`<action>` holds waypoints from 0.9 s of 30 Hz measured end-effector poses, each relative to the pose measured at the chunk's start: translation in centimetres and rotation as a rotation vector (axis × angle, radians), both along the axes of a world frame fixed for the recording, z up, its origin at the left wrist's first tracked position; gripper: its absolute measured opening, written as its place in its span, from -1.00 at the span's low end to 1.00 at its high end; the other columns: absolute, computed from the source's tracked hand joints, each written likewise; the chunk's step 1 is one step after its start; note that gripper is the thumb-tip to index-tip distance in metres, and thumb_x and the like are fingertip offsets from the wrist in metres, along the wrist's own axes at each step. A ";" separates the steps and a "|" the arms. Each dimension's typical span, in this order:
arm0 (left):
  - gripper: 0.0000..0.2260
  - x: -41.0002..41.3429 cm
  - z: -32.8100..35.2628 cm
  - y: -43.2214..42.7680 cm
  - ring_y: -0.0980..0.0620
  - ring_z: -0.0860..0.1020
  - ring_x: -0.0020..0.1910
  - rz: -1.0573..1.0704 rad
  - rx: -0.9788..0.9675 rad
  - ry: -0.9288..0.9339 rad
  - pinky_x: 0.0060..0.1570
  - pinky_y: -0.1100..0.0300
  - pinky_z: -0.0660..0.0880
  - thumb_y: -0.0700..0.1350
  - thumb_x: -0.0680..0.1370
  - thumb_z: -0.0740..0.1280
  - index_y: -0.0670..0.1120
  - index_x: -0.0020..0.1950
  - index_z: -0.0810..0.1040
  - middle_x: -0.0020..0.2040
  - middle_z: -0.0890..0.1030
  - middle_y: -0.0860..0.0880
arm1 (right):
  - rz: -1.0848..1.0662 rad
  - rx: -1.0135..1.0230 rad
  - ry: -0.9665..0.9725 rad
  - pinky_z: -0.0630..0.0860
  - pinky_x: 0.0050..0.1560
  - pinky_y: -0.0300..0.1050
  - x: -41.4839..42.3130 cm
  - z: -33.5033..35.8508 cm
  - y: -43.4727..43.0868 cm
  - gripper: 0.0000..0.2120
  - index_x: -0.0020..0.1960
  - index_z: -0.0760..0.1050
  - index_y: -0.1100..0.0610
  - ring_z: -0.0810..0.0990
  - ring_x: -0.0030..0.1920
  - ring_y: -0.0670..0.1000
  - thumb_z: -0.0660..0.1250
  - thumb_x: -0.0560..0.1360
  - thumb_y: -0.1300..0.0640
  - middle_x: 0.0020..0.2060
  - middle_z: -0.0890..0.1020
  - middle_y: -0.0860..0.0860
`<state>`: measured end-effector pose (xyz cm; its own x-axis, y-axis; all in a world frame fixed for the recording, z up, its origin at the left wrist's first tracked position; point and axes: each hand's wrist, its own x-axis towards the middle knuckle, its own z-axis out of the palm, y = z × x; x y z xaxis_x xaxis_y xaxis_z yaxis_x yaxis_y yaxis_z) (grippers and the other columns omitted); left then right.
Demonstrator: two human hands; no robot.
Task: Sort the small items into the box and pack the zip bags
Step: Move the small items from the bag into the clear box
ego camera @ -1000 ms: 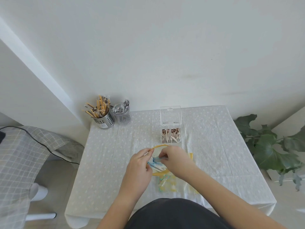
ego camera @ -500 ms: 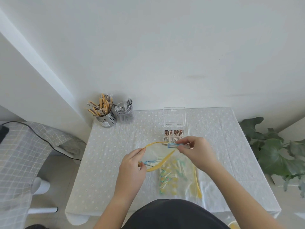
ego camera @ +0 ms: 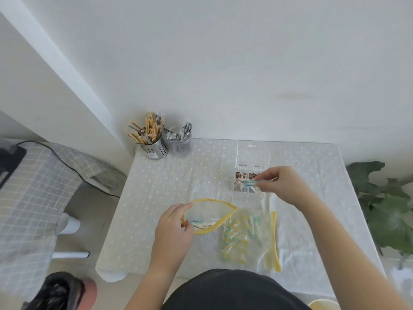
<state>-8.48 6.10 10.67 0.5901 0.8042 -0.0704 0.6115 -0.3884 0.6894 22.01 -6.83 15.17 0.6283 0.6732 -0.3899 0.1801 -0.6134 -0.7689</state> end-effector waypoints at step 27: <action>-0.58 1.3 -0.7 -0.6 0.19 0.45 0.32 -0.018 -0.025 0.043 0.23 0.13 0.59 -0.27 0.61 0.33 0.06 0.42 0.59 0.26 0.48 0.29 | 0.105 -0.245 -0.285 0.49 -0.18 -0.19 0.5 -9.6 4.3 -0.76 0.02 0.70 0.10 0.60 -0.18 0.01 0.33 0.48 0.31 -0.14 0.66 -0.03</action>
<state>-7.21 5.51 9.93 0.6006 0.7911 -0.1161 0.6335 -0.3823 0.6727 22.49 -2.57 5.56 0.6670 0.6483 -0.3672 0.4368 -0.7395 -0.5122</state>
